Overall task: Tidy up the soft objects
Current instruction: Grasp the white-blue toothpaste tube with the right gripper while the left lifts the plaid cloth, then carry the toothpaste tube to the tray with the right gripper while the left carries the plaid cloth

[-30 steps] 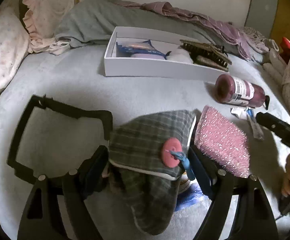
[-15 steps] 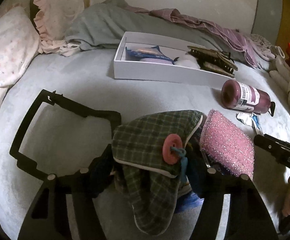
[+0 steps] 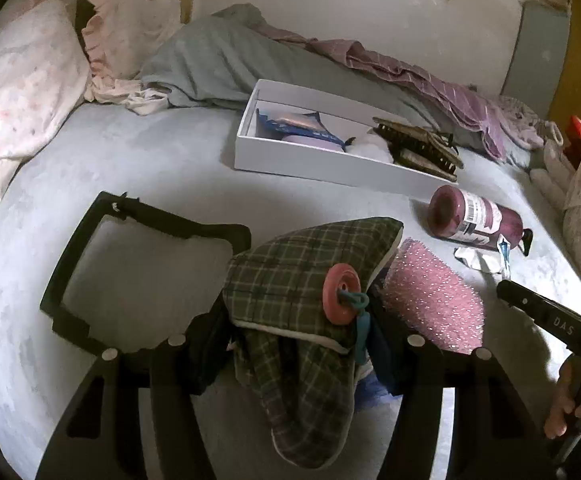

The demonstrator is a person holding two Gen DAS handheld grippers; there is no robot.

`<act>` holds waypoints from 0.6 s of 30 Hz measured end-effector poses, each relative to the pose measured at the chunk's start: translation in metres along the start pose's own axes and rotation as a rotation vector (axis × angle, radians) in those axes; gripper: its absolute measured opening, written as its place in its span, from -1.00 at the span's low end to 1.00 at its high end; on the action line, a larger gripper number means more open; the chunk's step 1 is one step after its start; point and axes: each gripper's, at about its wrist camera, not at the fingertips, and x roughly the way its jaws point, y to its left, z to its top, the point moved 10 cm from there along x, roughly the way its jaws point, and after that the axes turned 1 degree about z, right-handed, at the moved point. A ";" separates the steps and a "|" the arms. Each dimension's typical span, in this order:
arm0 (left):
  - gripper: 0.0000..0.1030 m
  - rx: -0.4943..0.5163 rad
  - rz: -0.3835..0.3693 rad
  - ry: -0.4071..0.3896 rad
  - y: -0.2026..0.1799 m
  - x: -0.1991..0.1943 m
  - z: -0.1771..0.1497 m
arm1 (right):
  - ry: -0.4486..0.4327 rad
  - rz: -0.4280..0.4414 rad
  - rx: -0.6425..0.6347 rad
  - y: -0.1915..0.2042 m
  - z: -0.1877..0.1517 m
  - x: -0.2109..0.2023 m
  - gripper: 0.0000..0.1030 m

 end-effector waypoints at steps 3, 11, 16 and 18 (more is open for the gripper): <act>0.17 -0.007 -0.004 -0.007 0.000 -0.003 0.001 | -0.040 0.034 -0.016 0.008 0.004 -0.007 -0.62; 0.18 0.006 -0.054 -0.056 -0.009 -0.020 0.013 | -0.102 0.124 -0.101 0.037 0.010 -0.020 -0.62; 0.22 -0.012 -0.037 -0.014 -0.001 -0.013 0.009 | -0.104 0.133 -0.098 0.038 0.010 -0.020 -0.62; 0.22 0.013 0.005 -0.010 -0.001 -0.012 0.007 | -0.097 0.136 -0.080 0.034 0.010 -0.018 -0.62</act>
